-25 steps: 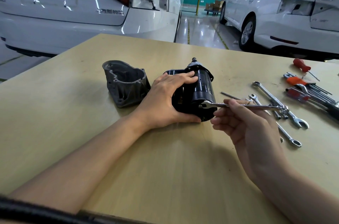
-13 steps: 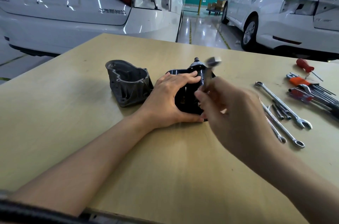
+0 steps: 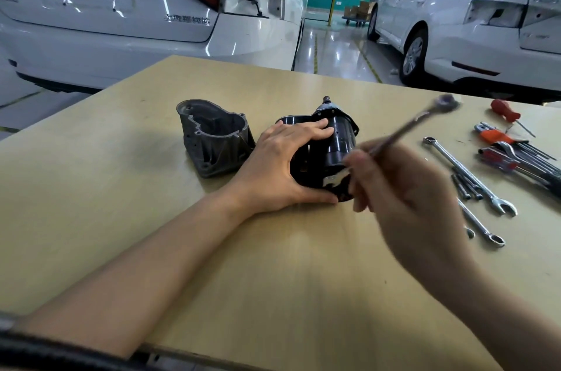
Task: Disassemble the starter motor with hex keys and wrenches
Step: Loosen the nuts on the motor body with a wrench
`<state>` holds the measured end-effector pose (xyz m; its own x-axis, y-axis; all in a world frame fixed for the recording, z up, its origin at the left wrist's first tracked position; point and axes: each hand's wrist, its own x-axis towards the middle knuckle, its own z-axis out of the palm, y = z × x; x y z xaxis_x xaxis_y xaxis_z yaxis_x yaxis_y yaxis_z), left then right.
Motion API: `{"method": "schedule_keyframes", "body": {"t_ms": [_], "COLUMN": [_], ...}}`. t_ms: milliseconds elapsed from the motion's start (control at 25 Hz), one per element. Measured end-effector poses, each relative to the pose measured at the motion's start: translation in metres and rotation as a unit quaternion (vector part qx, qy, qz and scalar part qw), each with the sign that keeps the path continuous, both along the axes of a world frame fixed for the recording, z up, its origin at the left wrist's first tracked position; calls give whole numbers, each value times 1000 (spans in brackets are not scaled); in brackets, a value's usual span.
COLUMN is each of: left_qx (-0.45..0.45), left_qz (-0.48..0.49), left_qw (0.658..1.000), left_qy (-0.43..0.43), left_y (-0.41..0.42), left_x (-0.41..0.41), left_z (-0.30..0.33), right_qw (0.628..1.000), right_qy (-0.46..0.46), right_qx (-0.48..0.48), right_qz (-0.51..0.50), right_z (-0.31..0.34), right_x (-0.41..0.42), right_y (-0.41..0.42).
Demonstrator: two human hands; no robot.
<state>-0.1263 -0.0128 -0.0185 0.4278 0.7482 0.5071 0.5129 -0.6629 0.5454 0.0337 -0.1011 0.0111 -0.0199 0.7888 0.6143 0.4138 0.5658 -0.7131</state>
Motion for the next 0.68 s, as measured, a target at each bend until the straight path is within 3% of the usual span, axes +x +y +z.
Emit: {"method": "schedule_keyframes", "body": {"t_ms": [40, 120, 200, 320, 680], "left_qx": [2, 8, 10, 8, 13], "left_qz": [4, 10, 9, 10, 10], "left_qw": [1000, 1000, 1000, 1000, 1000], "left_qy": [-4, -12, -15, -14, -13], "left_y": [-1, -1, -1, -1, -1], "left_x": [0, 0, 0, 0, 1], "left_z": [0, 0, -1, -1, 0], "right_qw": [990, 915, 838, 808, 812], "right_qy": [120, 335, 447, 490, 492], "right_qx": [-73, -224, -312, -327, -310], "right_qz": [3, 12, 12, 32, 60], "right_z": [-3, -8, -15, -16, -17], "right_x": [7, 16, 18, 15, 12], "right_y": [-2, -1, 3, 7, 9]}}
